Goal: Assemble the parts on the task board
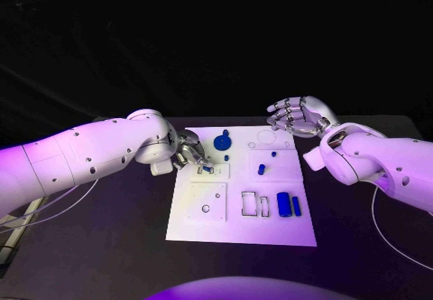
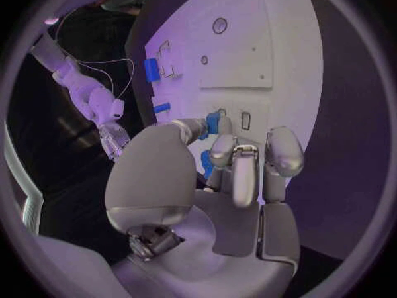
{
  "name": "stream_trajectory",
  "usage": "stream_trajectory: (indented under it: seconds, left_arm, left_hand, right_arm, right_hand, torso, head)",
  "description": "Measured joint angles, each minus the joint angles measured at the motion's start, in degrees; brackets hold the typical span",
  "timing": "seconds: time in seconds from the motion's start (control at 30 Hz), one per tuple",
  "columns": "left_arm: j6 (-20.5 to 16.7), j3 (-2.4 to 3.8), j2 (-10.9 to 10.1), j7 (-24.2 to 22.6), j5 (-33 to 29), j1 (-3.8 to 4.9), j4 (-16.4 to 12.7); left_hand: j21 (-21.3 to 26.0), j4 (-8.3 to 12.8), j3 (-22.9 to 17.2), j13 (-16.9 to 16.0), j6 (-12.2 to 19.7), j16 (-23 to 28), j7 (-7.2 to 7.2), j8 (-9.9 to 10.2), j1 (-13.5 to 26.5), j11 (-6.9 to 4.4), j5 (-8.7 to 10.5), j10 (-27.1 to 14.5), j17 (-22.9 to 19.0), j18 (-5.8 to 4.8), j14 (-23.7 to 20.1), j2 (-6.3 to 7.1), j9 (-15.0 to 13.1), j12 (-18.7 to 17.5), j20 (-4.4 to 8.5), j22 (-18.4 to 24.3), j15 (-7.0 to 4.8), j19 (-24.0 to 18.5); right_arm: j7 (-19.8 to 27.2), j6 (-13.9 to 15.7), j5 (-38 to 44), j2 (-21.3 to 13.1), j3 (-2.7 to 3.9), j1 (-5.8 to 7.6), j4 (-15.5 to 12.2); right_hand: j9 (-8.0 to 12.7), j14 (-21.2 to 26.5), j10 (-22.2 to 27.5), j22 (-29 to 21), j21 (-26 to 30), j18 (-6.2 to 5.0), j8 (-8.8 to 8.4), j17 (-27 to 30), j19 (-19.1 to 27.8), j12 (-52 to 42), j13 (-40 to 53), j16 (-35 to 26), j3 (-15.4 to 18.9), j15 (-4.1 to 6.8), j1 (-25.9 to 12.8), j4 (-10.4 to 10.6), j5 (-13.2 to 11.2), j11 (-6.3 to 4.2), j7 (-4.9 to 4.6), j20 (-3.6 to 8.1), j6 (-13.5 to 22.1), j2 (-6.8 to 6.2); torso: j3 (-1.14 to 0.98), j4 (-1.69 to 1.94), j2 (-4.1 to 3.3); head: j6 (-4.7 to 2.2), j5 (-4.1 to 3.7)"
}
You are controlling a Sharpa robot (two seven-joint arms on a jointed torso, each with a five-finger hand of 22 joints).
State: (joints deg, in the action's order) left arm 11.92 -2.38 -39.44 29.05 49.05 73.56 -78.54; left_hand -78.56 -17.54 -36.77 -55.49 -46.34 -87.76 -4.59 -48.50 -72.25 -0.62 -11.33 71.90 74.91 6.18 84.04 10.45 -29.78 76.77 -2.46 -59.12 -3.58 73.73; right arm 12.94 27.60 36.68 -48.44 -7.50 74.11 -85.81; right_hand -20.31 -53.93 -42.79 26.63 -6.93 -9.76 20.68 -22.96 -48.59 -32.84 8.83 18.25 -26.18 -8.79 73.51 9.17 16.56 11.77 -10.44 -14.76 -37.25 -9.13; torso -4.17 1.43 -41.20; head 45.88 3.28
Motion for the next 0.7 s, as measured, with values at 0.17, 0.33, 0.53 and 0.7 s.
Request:
stream_trajectory:
  seconds: [0.17,0.33,0.53,0.7]
  left_arm:
    - [-3.1,-0.1,-0.2,0.0,0.8,-0.94,-0.7]
    - [-6.1,-0.17,-0.2,-0.2,2.0,-2.03,-1.3]
    - [-8.1,-0.19,-0.1,-0.5,3.3,-2.65,-1.7]
    - [-8.6,-0.19,0.1,-0.6,4.3,-2.83,-2.0]
  left_hand:
    - [-0.1,-0.2,-0.2,-0.5,-0.1,0.0,0.11,-0.6,0.4,-0.2,0.0,0.6,0.0,0.0,0.0,0.33,0.0,0.2,0.2,-0.2,0.0,0.2]
    - [-0.3,1.2,-2.1,-1.0,-0.1,0.0,0.13,-0.6,1.5,-0.31,0.01,1.2,0.0,0.01,0.0,0.79,0.0,0.5,0.2,-0.9,-0.4,0.6]
    - [-0.5,1.2,-2.1,-1.1,-0.2,0.0,0.18,-0.6,1.5,-0.49,0.01,1.3,0.0,0.01,0.0,0.79,0.0,0.5,0.4,-1.1,-0.41,0.8]
    - [-0.5,1.2,-2.2,-1.0,-0.2,0.0,0.18,-0.6,1.6,-0.49,0.02,1.3,0.0,0.01,0.0,0.94,0.0,0.5,0.4,-1.2,-0.41,0.8]
  right_arm:
    - [0.6,0.3,0.0,0.0,-0.02,0.0,0.0]
    - [1.2,0.6,0.0,-0.1,-0.02,-0.01,0.0]
    - [1.7,0.8,0.0,-0.2,-0.03,-0.01,0.0]
    - [1.8,0.9,0.0,-0.2,-0.04,-0.04,0.0]
  right_hand:
    - [0.1,0.0,0.2,-0.5,0.4,0.0,0.14,0.3,0.0,0.0,-0.5,-0.6,0.2,0.0,0.0,-0.2,1.0,0.22,0.0,0.0,0.0,0.0]
    - [0.2,0.0,0.2,-0.7,0.5,0.0,0.14,0.4,0.0,0.0,-0.7,-0.8,0.2,0.0,0.0,-0.2,1.3,0.22,0.0,0.0,0.0,0.0]
    - [0.2,0.0,0.2,-0.8,0.6,0.0,0.14,0.4,0.0,0.0,-0.7,-0.8,0.2,0.0,0.0,-0.2,1.3,0.21,0.0,0.0,0.0,0.0]
    - [0.2,0.0,0.2,-0.8,0.6,0.0,0.14,0.4,-0.1,0.0,-0.8,-0.8,0.2,0.0,0.0,-0.2,1.6,0.21,0.0,-0.14,0.0,0.0]
  torso:
    - [0.01,0.11,0.05]
    - [0.07,0.24,0.1]
    - [0.06,0.2,0.11]
    - [0.01,0.16,0.1]
  head:
    - [0.13,0.07]
    - [0.1,-0.04]
    - [0.18,-0.09]
    - [0.24,-0.16]
